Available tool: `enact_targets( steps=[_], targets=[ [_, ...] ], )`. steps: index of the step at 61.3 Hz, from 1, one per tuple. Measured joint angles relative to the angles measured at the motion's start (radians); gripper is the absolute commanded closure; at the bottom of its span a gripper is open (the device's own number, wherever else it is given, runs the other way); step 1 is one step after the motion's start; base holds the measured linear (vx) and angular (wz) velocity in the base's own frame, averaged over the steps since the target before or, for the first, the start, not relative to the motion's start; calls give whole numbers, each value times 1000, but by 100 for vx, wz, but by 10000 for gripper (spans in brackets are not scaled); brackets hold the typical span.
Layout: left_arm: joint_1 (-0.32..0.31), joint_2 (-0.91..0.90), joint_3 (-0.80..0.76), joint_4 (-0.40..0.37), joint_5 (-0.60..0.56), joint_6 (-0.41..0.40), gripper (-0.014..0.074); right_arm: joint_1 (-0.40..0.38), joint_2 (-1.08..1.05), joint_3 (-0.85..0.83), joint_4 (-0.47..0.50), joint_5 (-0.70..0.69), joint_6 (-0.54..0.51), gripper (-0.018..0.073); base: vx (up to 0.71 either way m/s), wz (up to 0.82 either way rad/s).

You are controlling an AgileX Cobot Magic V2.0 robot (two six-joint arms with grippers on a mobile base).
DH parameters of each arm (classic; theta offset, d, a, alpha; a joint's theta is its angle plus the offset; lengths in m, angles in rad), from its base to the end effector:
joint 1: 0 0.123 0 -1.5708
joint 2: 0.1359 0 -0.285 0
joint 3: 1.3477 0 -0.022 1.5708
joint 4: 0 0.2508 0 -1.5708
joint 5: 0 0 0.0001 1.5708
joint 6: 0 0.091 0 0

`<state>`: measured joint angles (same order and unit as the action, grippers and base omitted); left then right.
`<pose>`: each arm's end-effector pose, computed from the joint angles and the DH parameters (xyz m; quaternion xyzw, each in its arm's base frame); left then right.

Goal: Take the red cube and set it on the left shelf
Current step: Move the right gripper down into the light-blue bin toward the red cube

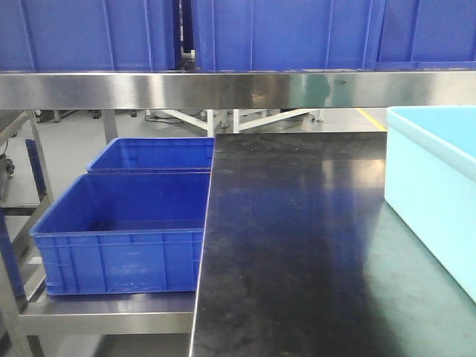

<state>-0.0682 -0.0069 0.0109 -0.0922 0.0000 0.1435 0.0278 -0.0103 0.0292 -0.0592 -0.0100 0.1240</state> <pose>0.0560 -0.0038 0.2099 0.0404 0.6759 -0.0062 0.7359 0.0567 0.0016 0.2048 0.0123 0.6788 0.0342 0.7334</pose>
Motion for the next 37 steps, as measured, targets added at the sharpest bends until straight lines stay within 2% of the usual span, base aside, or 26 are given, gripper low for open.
enact_targets(
  steps=[37],
  targets=[
    [0, 0, 0, 0, 0, 0, 491, 0, 0, 0, 0, 10, 0, 511, -1, -3]
  ],
)
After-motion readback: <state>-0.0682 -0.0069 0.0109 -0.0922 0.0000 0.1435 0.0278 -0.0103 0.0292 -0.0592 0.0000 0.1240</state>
